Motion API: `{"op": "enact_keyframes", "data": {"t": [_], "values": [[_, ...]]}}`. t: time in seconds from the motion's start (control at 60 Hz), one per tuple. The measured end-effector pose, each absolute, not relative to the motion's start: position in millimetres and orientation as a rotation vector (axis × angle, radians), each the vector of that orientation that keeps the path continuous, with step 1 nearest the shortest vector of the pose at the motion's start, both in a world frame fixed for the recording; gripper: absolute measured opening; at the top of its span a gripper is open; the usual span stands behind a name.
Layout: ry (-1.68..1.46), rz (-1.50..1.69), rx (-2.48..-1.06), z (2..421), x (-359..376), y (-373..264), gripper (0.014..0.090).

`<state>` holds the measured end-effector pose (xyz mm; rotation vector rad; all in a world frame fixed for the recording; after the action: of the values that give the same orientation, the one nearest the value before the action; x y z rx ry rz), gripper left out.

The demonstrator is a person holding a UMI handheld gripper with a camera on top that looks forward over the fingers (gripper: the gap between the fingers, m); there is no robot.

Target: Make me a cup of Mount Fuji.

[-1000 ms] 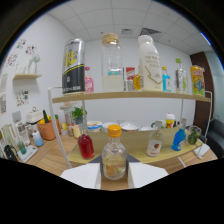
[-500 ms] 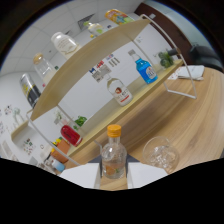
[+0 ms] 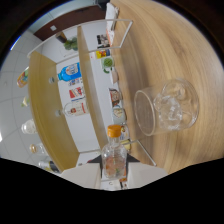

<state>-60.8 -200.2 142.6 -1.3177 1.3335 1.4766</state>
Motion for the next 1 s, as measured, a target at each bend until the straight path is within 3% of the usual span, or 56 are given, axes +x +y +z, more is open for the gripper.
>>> {"op": "enact_keyframes", "data": {"t": [0.117,0.433,0.783,1.0], "values": [[1.444,1.561,-1.215,134,-56,-201,0.0352],[1.369,1.509,-1.29,140,-63,-210,0.0353],[0.531,0.786,-1.626,227,-116,-218,0.0359],[0.154,0.312,-1.816,155,-170,-213,0.0356]]}}
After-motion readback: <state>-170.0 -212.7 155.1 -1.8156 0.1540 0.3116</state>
